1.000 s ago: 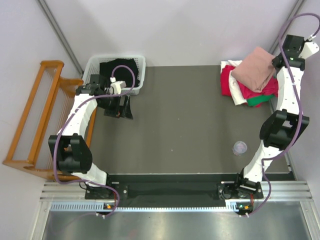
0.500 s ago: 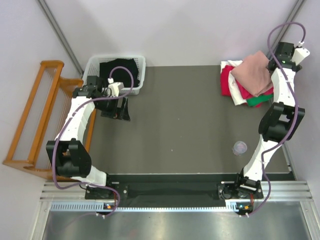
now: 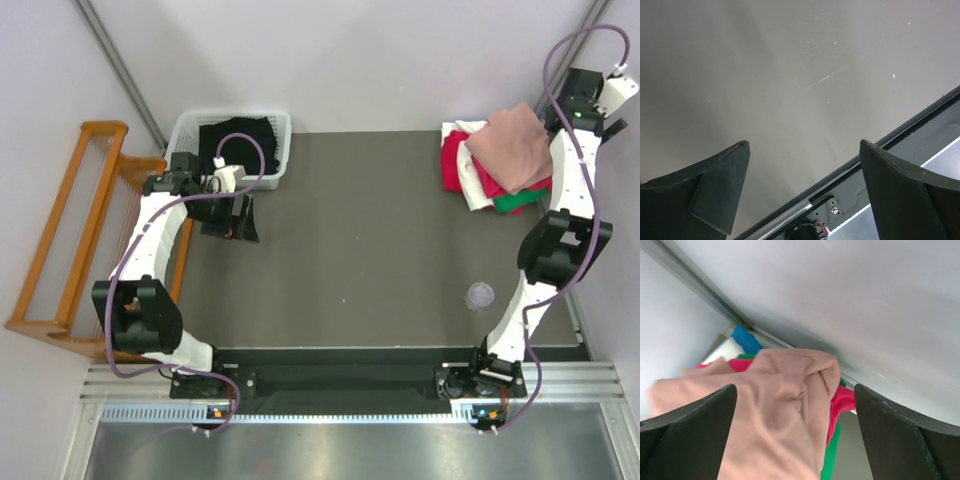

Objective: Fold and stack the t-shirts
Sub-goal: Neatly place the folded tshirt to the corner

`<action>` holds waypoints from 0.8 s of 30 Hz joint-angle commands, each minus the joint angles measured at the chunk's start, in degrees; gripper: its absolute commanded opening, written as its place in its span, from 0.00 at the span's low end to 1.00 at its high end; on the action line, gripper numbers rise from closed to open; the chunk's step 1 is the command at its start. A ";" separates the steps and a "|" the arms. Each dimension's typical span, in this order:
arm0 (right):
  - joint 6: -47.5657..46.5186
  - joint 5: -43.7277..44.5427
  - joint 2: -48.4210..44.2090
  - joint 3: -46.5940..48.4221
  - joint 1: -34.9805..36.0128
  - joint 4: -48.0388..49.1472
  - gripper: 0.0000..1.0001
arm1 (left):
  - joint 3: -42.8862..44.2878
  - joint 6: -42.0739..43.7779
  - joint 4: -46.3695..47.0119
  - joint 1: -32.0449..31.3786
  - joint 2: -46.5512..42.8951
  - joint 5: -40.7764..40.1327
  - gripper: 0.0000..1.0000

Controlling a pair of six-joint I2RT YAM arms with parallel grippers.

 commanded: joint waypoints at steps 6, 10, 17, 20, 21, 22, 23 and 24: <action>-1.88 -10.86 -3.56 4.89 9.93 -6.02 1.00 | 2.51 0.09 0.48 0.20 0.78 3.05 0.95; -1.62 -13.16 0.58 1.48 14.15 -6.21 1.00 | 3.66 -0.09 0.30 0.28 2.00 3.84 0.95; -1.44 -11.23 2.08 1.91 13.99 -5.76 1.00 | 4.19 0.43 0.04 0.46 2.89 3.40 0.95; -2.23 -11.83 -0.55 -0.29 13.46 -3.92 1.00 | 3.66 0.35 0.21 0.46 3.85 3.84 0.95; -2.93 -12.10 -1.51 -0.99 13.54 -3.13 1.00 | 3.31 0.35 0.39 0.46 4.20 4.02 0.95; -3.28 -13.58 -3.17 -2.04 13.55 -2.34 1.00 | 3.13 0.26 0.74 0.37 4.38 4.19 0.95; -3.46 -14.03 -3.63 -2.14 13.63 -1.90 1.00 | 2.87 0.09 0.91 0.46 4.38 4.28 0.95; -4.25 -14.64 -4.15 -1.96 13.63 -1.81 1.00 | 2.96 -0.09 0.92 0.37 4.56 4.46 0.95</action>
